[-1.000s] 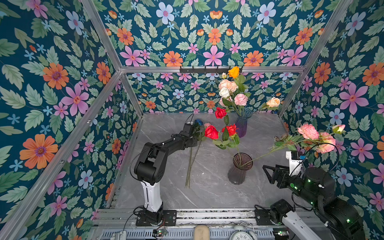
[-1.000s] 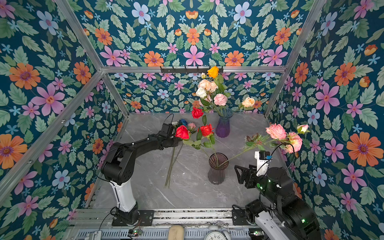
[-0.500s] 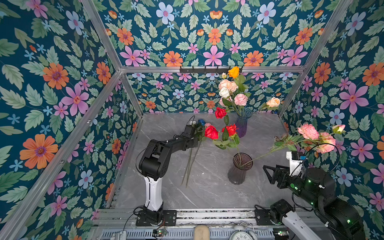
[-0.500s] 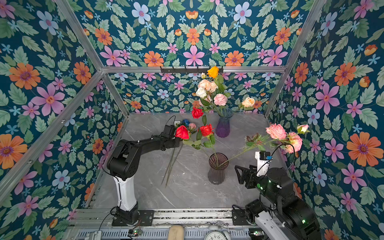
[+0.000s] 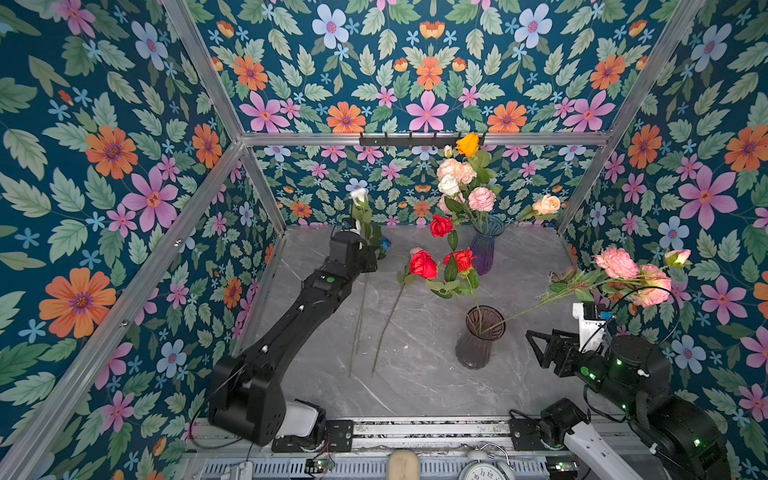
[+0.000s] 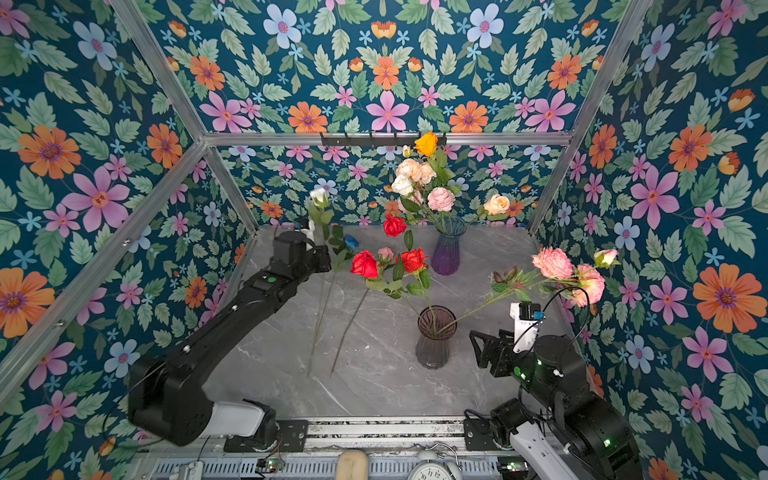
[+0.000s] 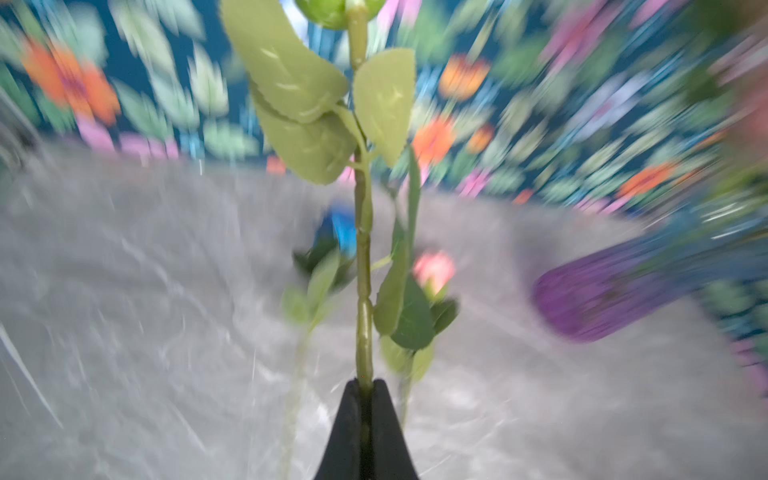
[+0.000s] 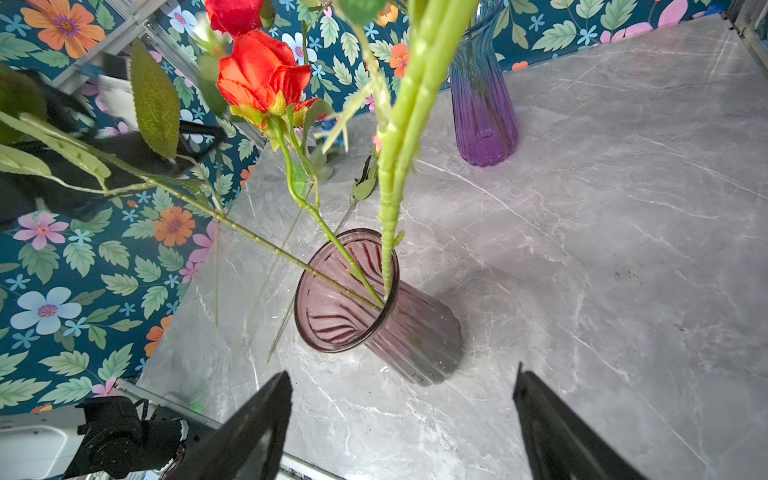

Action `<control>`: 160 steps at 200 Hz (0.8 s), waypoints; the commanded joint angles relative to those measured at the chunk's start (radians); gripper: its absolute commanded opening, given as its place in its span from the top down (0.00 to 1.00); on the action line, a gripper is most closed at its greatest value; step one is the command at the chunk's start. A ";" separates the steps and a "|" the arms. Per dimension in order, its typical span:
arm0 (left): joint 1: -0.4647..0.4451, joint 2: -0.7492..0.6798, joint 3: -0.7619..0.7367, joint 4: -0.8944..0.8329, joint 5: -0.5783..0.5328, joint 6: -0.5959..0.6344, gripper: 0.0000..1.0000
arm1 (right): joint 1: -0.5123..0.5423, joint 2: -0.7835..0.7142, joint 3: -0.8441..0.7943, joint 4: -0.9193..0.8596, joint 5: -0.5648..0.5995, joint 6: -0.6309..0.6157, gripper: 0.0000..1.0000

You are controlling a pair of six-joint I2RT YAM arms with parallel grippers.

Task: Arrange the flowers into the vase
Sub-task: 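Lift the small rose bundle upright with the left gripper, then carry the small rose bundle over the dark red vase with the left gripper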

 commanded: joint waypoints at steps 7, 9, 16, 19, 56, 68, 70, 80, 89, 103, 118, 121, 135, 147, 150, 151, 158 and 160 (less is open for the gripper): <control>-0.005 -0.194 0.020 0.134 0.133 0.003 1.00 | 0.001 0.003 -0.013 0.047 -0.018 0.010 0.15; -0.005 -0.208 0.024 0.140 0.139 -0.003 1.00 | 0.001 0.003 -0.013 0.048 -0.018 0.011 0.15; -0.005 -0.249 0.042 0.158 0.167 -0.021 1.00 | 0.000 0.004 -0.013 0.052 -0.022 0.014 0.15; -0.005 -0.262 0.050 0.166 0.186 -0.027 1.00 | 0.001 0.004 -0.014 0.054 -0.022 0.015 0.15; -0.025 -0.300 0.092 0.526 0.485 -0.312 1.00 | 0.001 0.008 -0.014 0.061 -0.030 0.017 0.15; -0.071 -0.265 0.096 0.707 0.542 -0.415 1.00 | 0.002 0.008 -0.010 0.065 -0.035 0.019 0.15; -0.083 -0.260 0.098 0.734 0.548 -0.425 1.00 | 0.001 0.008 -0.010 0.066 -0.035 0.019 0.15; -0.176 -0.225 0.118 0.840 0.555 -0.423 1.00 | 0.001 0.008 -0.009 0.068 -0.037 0.022 0.15; -0.289 -0.188 0.162 0.849 0.549 -0.345 1.00 | 0.001 0.007 -0.007 0.067 -0.040 0.025 0.15; -0.472 -0.107 0.269 0.780 0.543 -0.166 1.00 | 0.001 0.004 -0.003 0.063 -0.042 0.028 0.15; -0.605 0.000 0.364 0.769 0.579 -0.006 1.00 | 0.001 0.001 0.004 0.054 -0.039 0.030 0.15; -0.621 0.018 0.376 0.782 0.590 0.015 1.00 | 0.001 0.000 0.007 0.052 -0.037 0.031 0.15; -0.671 0.102 0.401 0.893 0.638 0.070 1.00 | 0.002 -0.004 0.022 0.036 -0.030 0.028 0.15; -0.683 0.163 0.436 0.938 0.642 0.069 1.00 | 0.001 -0.009 0.037 0.018 -0.023 0.023 0.15; -0.683 0.181 0.448 0.935 0.644 0.069 1.00 | 0.001 -0.010 0.042 0.014 -0.019 0.021 0.15; -0.683 0.185 0.453 0.935 0.645 0.070 1.00 | 0.001 -0.010 0.043 0.012 -0.019 0.020 0.15; -0.683 0.217 0.474 0.935 0.649 0.070 1.00 | 0.001 -0.013 0.052 0.001 -0.015 0.017 0.15; -0.682 0.223 0.477 0.937 0.650 0.072 1.00 | 0.000 -0.014 0.054 -0.002 -0.014 0.016 0.15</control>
